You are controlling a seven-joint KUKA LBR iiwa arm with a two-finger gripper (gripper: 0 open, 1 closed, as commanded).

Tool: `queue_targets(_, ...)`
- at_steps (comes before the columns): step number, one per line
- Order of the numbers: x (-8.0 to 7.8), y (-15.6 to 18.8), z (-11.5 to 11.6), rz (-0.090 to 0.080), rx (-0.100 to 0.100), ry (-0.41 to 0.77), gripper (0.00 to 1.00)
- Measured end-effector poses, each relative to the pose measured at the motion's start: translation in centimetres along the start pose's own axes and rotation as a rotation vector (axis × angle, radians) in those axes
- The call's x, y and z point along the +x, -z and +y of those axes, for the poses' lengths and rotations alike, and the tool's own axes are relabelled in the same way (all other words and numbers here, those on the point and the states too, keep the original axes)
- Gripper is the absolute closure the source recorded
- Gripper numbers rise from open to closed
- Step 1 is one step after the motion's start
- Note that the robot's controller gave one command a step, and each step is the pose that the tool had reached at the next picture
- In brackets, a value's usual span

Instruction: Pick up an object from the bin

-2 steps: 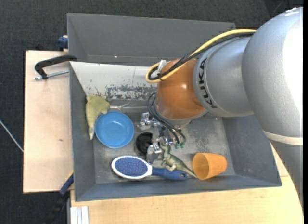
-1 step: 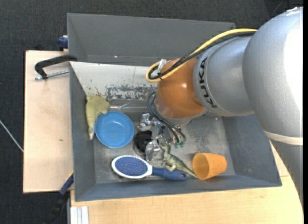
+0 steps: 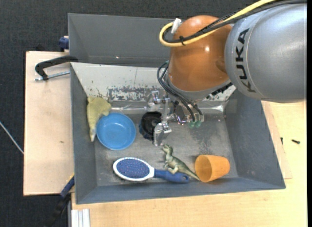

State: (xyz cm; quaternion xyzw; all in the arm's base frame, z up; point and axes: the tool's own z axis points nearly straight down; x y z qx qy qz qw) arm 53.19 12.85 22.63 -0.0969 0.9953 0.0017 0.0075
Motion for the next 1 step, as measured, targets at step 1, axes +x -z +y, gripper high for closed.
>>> queue_targets(1,2.44,1.19,0.75,0.014,0.001,0.049,1.00)
